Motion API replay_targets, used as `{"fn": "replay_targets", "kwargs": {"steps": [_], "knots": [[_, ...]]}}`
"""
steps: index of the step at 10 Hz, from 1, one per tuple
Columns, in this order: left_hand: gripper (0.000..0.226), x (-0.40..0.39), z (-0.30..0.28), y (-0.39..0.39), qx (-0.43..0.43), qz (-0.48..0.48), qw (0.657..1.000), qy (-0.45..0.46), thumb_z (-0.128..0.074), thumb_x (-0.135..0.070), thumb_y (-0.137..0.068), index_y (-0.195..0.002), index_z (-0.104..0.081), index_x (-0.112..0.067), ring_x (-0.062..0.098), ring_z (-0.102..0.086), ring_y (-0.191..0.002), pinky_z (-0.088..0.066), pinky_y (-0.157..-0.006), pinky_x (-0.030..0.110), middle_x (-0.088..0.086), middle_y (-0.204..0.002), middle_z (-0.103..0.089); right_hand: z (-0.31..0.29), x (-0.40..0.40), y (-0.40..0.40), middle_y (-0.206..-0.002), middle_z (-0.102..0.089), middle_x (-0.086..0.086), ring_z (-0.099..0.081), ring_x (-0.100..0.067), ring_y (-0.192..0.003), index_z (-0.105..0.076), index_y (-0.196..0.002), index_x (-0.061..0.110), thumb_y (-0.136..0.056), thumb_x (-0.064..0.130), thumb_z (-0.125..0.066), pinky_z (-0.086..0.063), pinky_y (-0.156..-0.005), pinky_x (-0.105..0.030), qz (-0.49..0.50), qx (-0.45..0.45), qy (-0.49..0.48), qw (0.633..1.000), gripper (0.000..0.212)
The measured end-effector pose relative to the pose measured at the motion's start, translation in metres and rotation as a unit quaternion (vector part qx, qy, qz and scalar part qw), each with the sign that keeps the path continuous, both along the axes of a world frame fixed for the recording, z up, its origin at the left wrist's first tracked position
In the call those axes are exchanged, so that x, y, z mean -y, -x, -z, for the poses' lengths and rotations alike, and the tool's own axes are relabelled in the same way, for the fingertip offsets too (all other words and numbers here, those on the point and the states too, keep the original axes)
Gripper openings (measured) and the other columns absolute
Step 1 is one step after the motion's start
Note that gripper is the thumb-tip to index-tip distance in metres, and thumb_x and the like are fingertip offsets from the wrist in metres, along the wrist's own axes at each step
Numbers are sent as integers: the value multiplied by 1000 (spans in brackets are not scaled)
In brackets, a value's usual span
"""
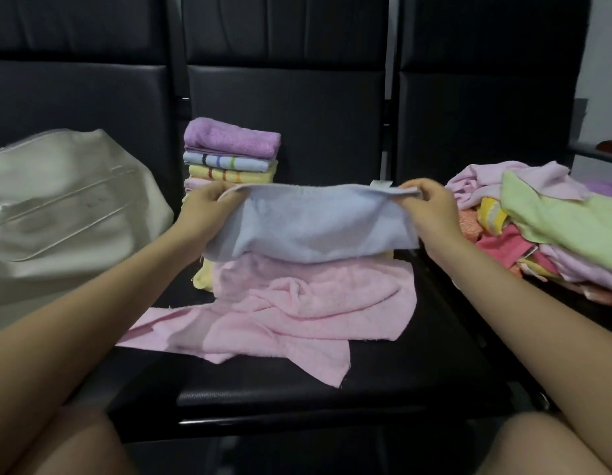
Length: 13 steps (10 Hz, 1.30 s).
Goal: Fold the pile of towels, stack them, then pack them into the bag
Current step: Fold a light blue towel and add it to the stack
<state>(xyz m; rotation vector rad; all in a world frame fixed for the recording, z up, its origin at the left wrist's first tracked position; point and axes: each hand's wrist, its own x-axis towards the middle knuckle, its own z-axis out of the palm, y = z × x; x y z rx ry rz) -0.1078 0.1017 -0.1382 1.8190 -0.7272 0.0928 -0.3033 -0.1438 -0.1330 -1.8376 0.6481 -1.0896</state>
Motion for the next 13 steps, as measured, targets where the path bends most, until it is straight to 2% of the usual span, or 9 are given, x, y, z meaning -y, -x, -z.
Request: {"fn": "replay_targets", "kwargs": {"steps": [2,3,4,5,6,7,8,9,13], "knots": [[34,-18,-27,31,-60,43,994,76,-58,-40,-95,-75,-66,-14,10,-57,-69,-45,-67,31,-4,-69,-62,-26,-24,24,-70,-64,3,-62,-17,-71,-62,-79,24,-92,29,-62,-52,-67,-31,-53,38,-154,986,14],[26,-32,-22,52,-115,62,989,65,-56,-35,-96,-76,-66,-20,10,-60,-69,-49,-66,28,-5,-72,-64,-18,-32,36,-70,-65,4,-61,-14,-67,-65,-99,17,-94,27,-62,-52,-56,-20,-102,-51,-174,978,12],[20,-42,-5,75,-206,95,973,-31,-56,-29,-96,-83,-62,-15,22,-62,-76,-51,-70,33,4,-80,-64,2,-45,51,-82,-64,0,-59,-12,-70,-65,-111,8,-94,28,-61,-49,-52,-16,-128,-255,-79,955,27],[22,-52,18,87,-210,129,949,-199,-59,-26,-95,-78,-62,-13,20,-59,-71,-48,-66,32,3,-74,-62,24,-53,66,-95,-66,-5,-64,-24,-89,-64,-93,15,-81,41,-66,-48,-68,-26,-139,-463,4,876,29],[36,-63,29,84,-154,175,921,-313,-58,-36,-95,-76,-65,-6,17,-58,-83,-46,-83,32,0,-75,-65,28,-59,82,-91,-62,7,-67,-6,-82,-58,-90,22,-83,37,-67,-48,-62,-18,-203,-486,1,850,18],[40,-60,24,77,-89,170,928,-318,-54,-40,-97,-67,-58,-14,7,-49,-64,-43,-66,26,-17,-55,-54,24,-47,81,-96,-72,2,-69,-3,-85,-69,-99,16,-90,19,-62,-50,-65,-17,-214,-386,-36,897,11],[38,-48,15,60,-37,106,963,-246,-52,-38,-98,-66,-48,-17,12,-42,-60,-35,-57,27,-8,-58,-46,18,-36,73,-100,-73,-7,-69,-21,-94,-72,-102,5,-93,15,-60,-50,-76,-26,-174,-253,-97,947,18],[41,-31,11,41,3,44,982,-182,-47,-34,-100,-63,-48,-17,16,-44,-69,-33,-66,31,-3,-66,-48,15,-32,51,-87,-69,0,-65,-17,-81,-69,-88,14,-95,13,-55,-47,-67,-23,-125,-147,-136,972,16],[29,2,54,-33,93,20,943,-318,-43,-21,-102,-73,-47,-18,25,-54,-86,-32,-71,32,2,-82,-56,42,8,-36,-70,-50,-8,-42,-18,-63,-57,-81,-5,-88,20,-50,-30,-55,-31,37,-157,-8,987,26]]}}
